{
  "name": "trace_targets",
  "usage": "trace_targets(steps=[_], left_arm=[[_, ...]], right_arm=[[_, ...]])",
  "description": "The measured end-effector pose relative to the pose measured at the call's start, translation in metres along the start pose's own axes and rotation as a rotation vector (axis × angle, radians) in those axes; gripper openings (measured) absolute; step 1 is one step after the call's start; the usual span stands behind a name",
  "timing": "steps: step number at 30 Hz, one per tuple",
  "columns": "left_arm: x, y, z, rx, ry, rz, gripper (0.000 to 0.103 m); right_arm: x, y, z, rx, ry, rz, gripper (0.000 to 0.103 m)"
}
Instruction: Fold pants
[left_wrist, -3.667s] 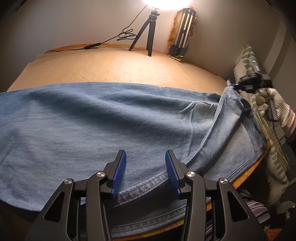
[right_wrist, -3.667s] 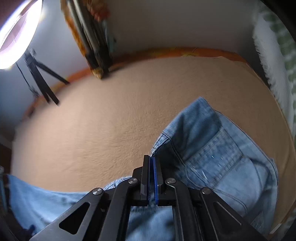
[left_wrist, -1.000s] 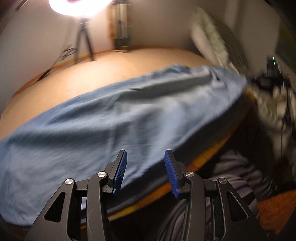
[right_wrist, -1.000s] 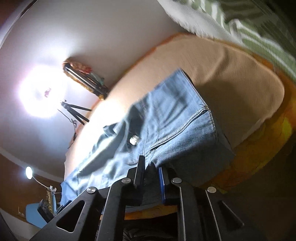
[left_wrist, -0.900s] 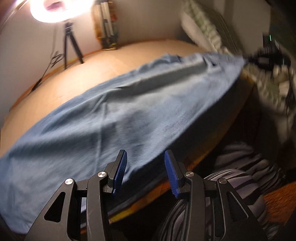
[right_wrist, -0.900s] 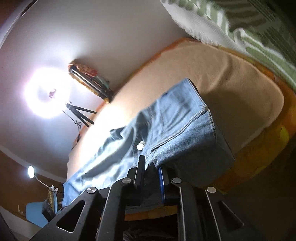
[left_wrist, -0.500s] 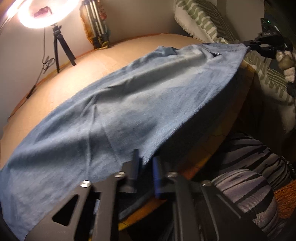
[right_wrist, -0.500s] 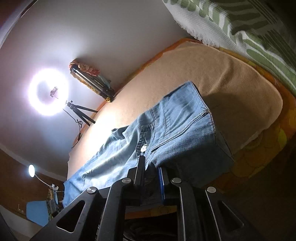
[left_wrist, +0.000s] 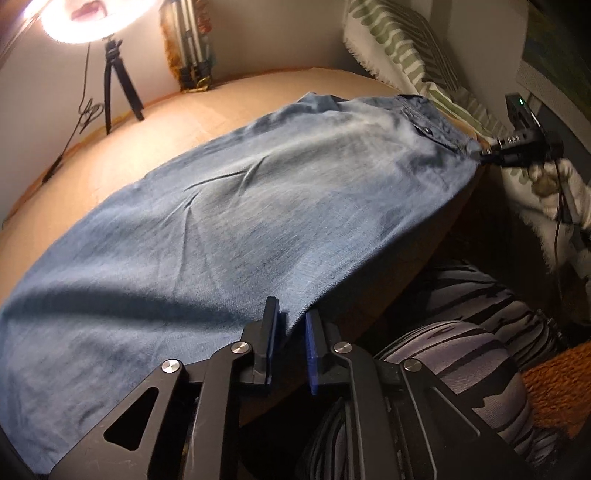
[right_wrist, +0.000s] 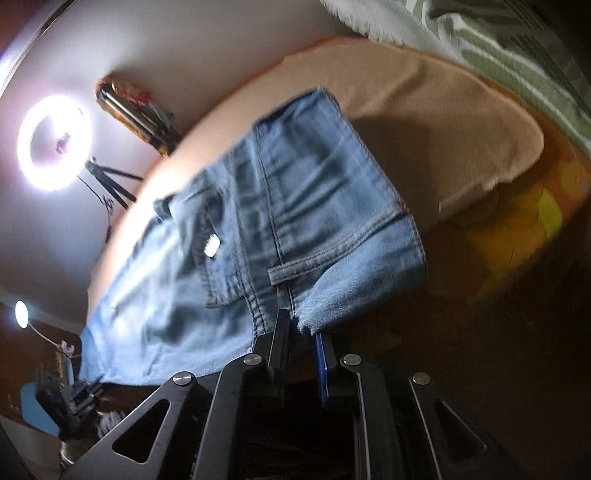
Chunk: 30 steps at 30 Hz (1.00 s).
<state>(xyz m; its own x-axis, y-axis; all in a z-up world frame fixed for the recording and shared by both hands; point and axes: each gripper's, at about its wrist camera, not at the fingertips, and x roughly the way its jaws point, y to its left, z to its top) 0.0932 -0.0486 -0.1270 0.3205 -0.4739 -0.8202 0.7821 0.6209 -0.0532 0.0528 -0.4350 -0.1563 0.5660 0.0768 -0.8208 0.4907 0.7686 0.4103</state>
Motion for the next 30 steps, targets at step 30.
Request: trace_targets(steps=[30], left_arm=[[0.007, 0.068, 0.000, -0.259, -0.111, 0.146, 0.038]], right_arm=[[0.123, 0.218, 0.139, -0.674, 0.119, 0.155, 0.054]])
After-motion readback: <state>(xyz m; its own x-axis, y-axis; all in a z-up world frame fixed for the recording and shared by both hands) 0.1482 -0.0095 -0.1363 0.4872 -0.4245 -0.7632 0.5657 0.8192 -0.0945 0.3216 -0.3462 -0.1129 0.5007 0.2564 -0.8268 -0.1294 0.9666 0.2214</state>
